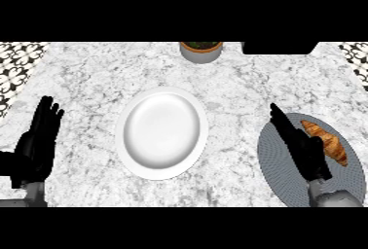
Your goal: Pick the lemon from the placemat and place it in the plate
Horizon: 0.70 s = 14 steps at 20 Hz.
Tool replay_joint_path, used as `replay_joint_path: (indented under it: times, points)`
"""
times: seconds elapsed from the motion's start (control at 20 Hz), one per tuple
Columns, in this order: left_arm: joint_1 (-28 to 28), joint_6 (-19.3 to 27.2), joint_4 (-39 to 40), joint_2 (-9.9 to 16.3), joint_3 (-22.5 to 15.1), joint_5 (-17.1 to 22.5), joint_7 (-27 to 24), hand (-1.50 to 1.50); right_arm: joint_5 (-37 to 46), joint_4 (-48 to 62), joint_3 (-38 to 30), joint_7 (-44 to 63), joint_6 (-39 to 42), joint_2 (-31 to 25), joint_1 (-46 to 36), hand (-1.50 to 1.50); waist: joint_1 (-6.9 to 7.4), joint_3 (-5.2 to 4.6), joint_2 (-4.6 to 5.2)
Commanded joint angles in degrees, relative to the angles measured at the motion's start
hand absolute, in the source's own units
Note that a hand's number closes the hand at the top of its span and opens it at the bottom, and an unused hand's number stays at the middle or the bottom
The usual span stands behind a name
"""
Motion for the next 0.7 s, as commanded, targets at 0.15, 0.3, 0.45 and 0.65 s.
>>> replay_joint_path:
  times: [0.15,0.3,0.45,0.65]
  points:
    - [3.4,-1.1,0.5,7.9,0.0,-6.6,-0.7,0.00,-17.8,-12.6,-9.0,-20.4,6.4,8.7,-0.4,-1.50,-3.15,-0.06,-0.03]
    - [6.6,-1.6,2.3,10.1,-0.9,-9.3,-1.3,0.00,-9.8,-13.8,-20.6,-29.5,-1.4,3.8,1.1,-1.50,-6.86,-0.56,0.03]
    - [7.7,-1.0,3.2,9.5,-1.4,-10.4,-2.5,0.00,-23.4,-17.6,-26.0,-41.1,0.5,15.4,4.8,-1.50,-7.22,-0.26,0.23]
    - [9.3,-1.4,2.7,9.0,-2.8,-11.5,-4.3,0.00,-33.1,-14.8,-29.6,-55.5,10.2,20.4,13.5,-1.50,-5.13,-0.43,0.74]
